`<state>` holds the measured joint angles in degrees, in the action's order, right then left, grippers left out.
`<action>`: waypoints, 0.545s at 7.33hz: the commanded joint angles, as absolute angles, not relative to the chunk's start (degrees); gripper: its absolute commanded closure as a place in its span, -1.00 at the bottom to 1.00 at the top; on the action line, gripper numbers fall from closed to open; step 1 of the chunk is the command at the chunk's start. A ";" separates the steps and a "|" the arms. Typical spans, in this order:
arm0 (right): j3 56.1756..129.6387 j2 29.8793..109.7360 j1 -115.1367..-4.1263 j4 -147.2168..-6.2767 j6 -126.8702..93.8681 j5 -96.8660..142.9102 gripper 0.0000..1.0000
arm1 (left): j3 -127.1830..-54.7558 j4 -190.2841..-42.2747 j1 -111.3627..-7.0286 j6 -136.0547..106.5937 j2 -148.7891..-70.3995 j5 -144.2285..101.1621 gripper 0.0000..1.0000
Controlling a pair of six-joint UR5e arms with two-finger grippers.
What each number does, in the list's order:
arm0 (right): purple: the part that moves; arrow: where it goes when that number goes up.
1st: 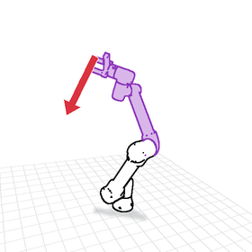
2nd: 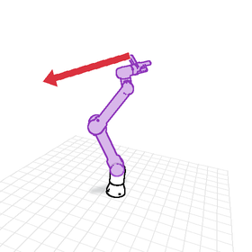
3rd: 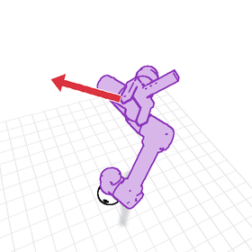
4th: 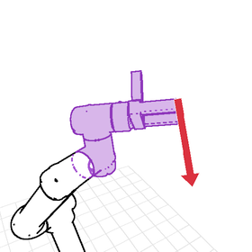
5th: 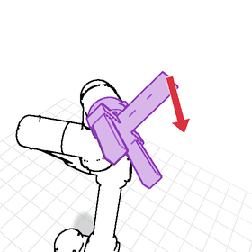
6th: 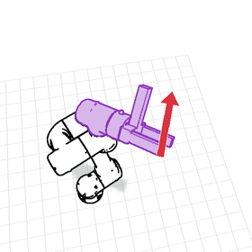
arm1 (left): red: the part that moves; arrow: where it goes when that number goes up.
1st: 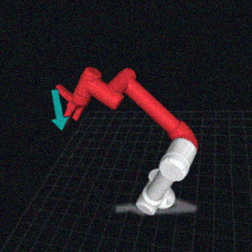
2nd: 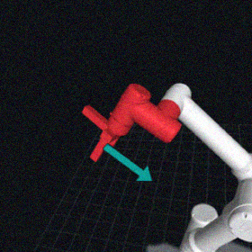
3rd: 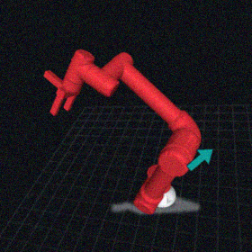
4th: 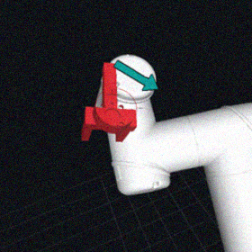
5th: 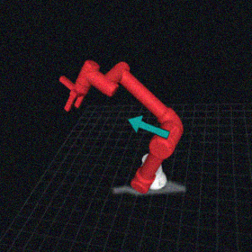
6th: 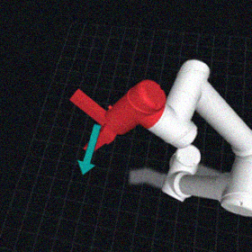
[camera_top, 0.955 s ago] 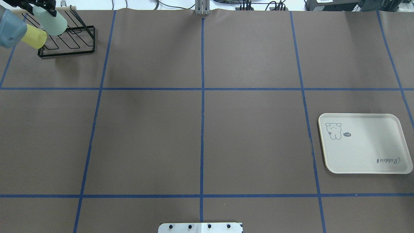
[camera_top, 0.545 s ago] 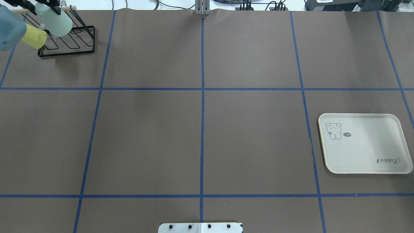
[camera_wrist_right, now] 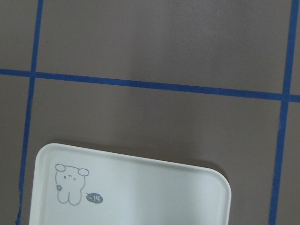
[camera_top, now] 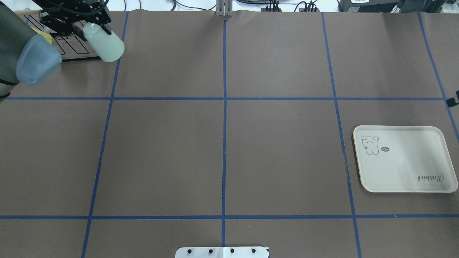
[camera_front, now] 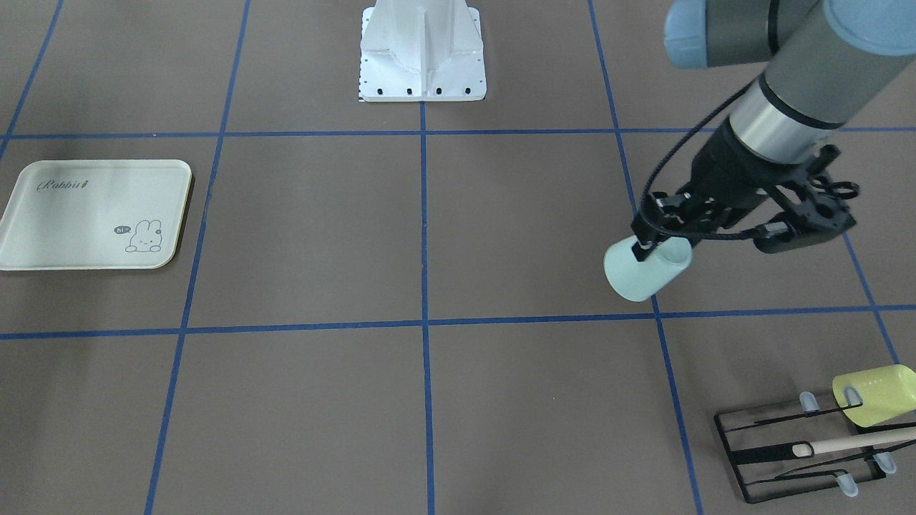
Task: Left arm grabs green cup and hands to right arm on tray
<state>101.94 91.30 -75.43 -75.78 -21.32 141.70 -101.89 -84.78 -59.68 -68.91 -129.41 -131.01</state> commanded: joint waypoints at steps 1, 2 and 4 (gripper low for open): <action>101.87 88.08 -71.20 -64.04 -33.79 139.85 -1.00 | -101.61 -92.24 -52.42 -92.54 -136.12 -133.60 1.00; 101.95 86.85 -70.76 -59.72 -39.75 139.57 -1.00 | -101.60 -99.07 -50.64 -102.47 -136.23 -133.59 1.00; 102.48 82.46 -67.52 -49.81 -61.67 139.92 -1.00 | -99.59 -117.69 -47.39 -117.36 -135.97 -130.46 1.00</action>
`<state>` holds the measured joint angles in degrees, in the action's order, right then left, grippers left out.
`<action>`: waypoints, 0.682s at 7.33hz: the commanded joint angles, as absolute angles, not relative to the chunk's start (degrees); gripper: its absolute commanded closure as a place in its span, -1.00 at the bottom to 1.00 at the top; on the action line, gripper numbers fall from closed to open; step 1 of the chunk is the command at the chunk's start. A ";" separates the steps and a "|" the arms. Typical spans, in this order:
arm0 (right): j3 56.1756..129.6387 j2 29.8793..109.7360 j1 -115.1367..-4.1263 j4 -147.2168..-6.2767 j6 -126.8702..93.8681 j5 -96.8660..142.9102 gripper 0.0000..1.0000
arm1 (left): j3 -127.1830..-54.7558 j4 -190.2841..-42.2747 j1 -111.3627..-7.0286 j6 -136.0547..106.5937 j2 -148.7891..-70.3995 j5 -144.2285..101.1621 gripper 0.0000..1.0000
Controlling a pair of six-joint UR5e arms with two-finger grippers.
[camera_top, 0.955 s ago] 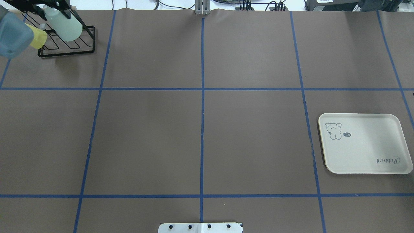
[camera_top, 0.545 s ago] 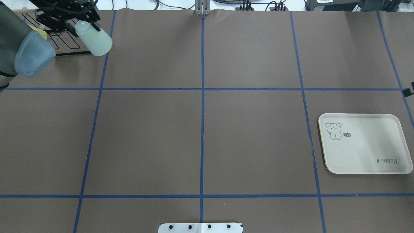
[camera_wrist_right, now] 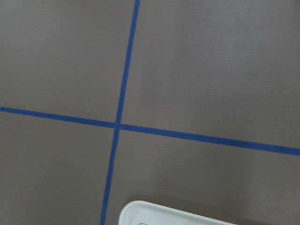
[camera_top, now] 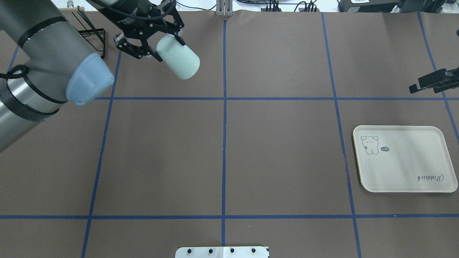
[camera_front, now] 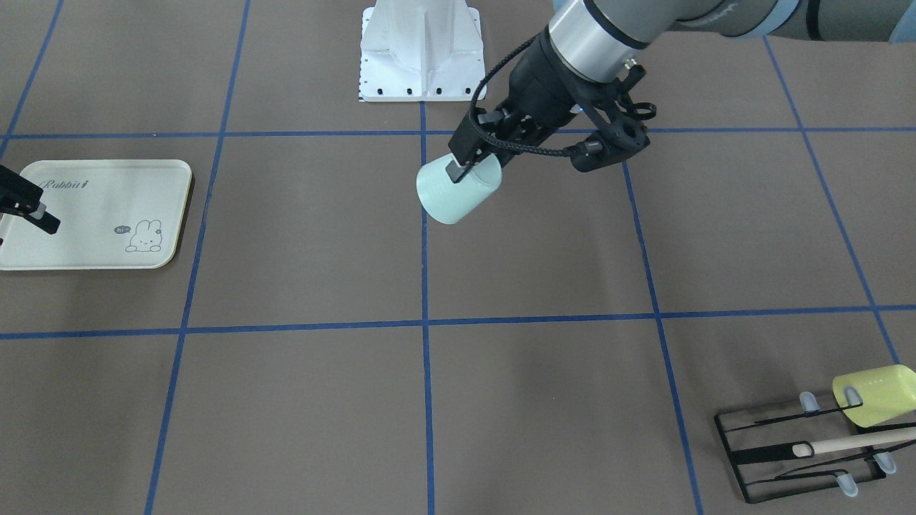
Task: Left arm grabs green cup and hands to right arm on tray
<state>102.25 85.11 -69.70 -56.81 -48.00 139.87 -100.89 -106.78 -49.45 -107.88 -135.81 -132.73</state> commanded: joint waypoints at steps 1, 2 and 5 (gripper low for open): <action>102.22 81.92 -64.28 -40.00 -74.40 139.49 -1.00 | -100.02 -122.91 -45.20 -122.29 -135.88 -124.69 1.00; 101.96 81.22 -62.16 -31.38 -84.62 138.79 -1.00 | -100.02 -128.35 -44.57 -127.65 -135.70 -121.32 1.00; 102.48 75.35 -57.23 -18.51 -105.30 137.99 -1.00 | -99.67 -152.77 -44.47 -141.72 -129.92 -116.19 1.00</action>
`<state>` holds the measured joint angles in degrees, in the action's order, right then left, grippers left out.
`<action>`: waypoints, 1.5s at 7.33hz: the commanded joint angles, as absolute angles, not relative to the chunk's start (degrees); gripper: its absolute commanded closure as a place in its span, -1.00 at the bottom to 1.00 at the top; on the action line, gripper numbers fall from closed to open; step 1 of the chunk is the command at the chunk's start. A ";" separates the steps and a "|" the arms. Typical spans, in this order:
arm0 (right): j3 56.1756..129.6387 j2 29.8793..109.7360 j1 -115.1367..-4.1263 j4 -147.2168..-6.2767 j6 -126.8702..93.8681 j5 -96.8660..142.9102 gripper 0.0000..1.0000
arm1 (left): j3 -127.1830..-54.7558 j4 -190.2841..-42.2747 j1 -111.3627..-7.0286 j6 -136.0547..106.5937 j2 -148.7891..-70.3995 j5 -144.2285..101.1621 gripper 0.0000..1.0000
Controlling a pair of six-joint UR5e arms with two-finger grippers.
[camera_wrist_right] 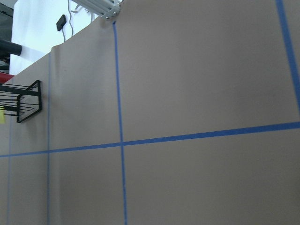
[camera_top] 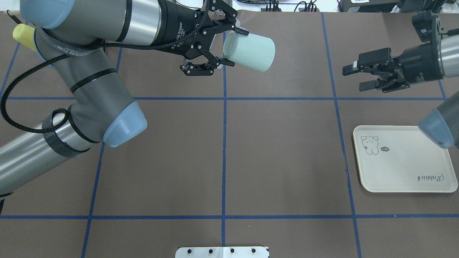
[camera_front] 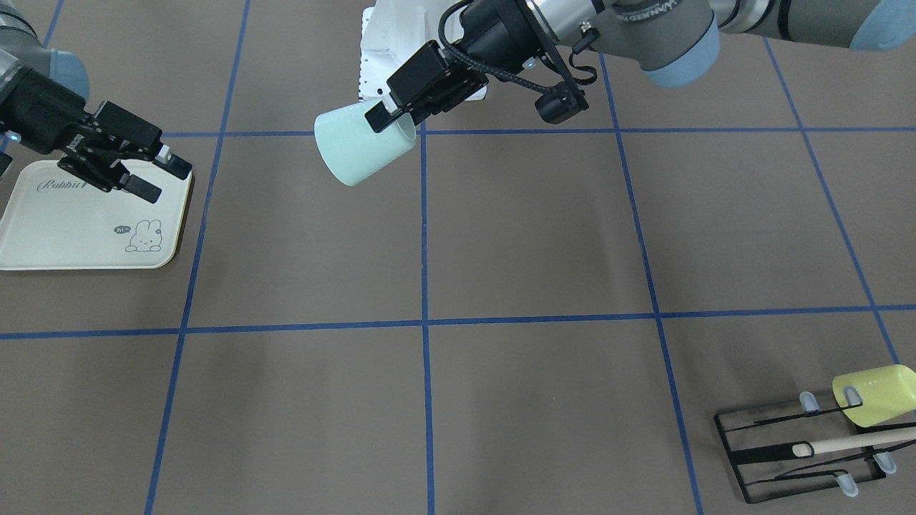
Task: Left arm grabs green cup and hands to right arm on tray
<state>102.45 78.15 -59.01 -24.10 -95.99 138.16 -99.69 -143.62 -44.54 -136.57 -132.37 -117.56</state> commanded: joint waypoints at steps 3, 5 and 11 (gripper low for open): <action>102.48 70.68 -54.06 -4.71 -118.50 135.02 -0.99 | -99.76 -167.11 -44.47 -154.99 -125.79 -116.45 1.00; 102.22 69.87 -46.54 7.42 -126.90 124.24 -0.98 | -101.41 -174.43 -44.56 -164.41 -123.50 -117.07 1.00; 101.69 66.19 -40.44 8.00 -126.83 116.03 -0.97 | -105.64 -176.84 -43.33 -170.42 -119.97 -116.98 1.00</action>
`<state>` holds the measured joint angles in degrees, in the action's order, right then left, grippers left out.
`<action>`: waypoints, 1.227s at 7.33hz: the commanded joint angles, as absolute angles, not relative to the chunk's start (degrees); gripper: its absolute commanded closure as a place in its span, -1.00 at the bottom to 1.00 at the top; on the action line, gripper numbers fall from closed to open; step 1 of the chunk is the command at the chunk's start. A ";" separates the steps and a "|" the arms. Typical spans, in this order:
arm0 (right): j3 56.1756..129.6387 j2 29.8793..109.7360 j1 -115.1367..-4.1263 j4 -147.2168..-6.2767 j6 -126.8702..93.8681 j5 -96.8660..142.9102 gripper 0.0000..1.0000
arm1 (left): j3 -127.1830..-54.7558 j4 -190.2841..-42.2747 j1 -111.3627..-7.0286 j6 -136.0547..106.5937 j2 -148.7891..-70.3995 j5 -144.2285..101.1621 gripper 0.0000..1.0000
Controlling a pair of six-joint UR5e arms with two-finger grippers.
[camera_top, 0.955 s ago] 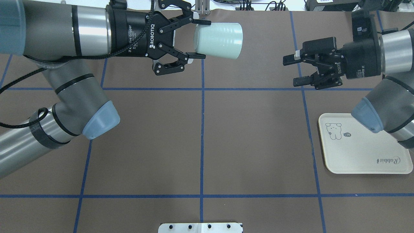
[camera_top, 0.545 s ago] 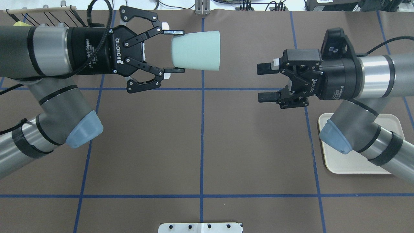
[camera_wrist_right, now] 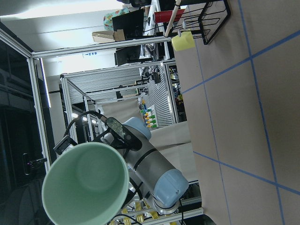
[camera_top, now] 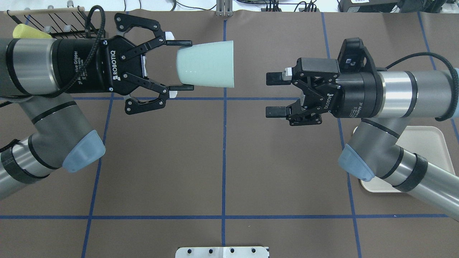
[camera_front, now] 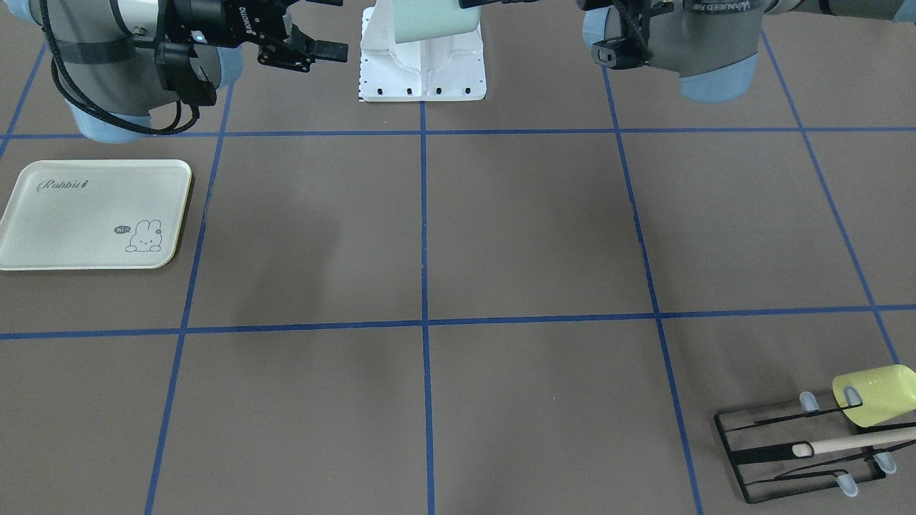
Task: Left arm grabs green cup and hands to right arm on tray
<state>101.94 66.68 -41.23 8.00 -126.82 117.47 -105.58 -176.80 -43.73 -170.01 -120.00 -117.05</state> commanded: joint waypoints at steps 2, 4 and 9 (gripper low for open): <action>101.69 65.92 -39.82 8.00 -126.83 115.75 -0.85 | -105.56 -176.66 -43.16 -171.90 -120.41 -116.72 1.00; 101.69 65.48 -39.64 8.00 -126.83 114.79 -0.82 | -105.56 -176.75 -41.23 -172.44 -120.59 -116.54 1.00; 101.78 64.52 -38.41 8.00 -126.83 114.00 -0.58 | -105.64 -176.13 -39.12 -173.23 -121.90 -115.15 1.00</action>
